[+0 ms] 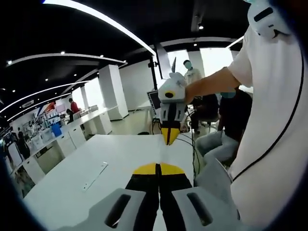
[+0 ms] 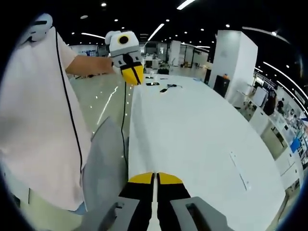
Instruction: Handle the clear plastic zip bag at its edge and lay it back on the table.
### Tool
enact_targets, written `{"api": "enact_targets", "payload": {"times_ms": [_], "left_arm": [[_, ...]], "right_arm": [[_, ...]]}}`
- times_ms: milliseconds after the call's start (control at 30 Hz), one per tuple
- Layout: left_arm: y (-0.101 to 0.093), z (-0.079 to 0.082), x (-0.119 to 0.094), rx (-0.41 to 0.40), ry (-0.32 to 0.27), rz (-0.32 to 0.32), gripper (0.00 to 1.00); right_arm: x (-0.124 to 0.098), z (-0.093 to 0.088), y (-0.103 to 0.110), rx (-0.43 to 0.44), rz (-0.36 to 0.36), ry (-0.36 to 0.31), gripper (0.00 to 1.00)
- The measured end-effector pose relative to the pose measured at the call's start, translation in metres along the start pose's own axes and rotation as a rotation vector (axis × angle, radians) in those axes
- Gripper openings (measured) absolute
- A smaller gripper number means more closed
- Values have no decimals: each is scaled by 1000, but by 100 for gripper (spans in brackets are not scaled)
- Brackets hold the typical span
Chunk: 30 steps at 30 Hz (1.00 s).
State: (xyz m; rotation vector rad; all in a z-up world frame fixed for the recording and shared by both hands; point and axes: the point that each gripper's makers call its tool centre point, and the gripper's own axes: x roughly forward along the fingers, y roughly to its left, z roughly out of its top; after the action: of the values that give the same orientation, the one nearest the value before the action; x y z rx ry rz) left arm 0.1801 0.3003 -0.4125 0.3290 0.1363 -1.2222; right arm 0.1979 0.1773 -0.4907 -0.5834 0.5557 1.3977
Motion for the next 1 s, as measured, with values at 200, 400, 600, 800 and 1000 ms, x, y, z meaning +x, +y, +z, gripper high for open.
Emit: {"api": "enact_targets", "payload": {"times_ms": [200,400,600,800,1000], "left_arm": [[-1,-3,1,-24,11,-9,0],[0,-6,2,-16,18,-3,0],[1,-7,4,-15,24,-11,0],[-3,0,6,-1,22,-27,0],[-4,7,7,10,10,-35,0]], "right_arm": [[4,2,1,17,-1,-12,4],[10,15,1,-18,-12,-37,20],[26,38,6,-59,4,-81,31],[53,59,9,-88,37,-123,30],[65,61,11,-86,66,-129,22]]}}
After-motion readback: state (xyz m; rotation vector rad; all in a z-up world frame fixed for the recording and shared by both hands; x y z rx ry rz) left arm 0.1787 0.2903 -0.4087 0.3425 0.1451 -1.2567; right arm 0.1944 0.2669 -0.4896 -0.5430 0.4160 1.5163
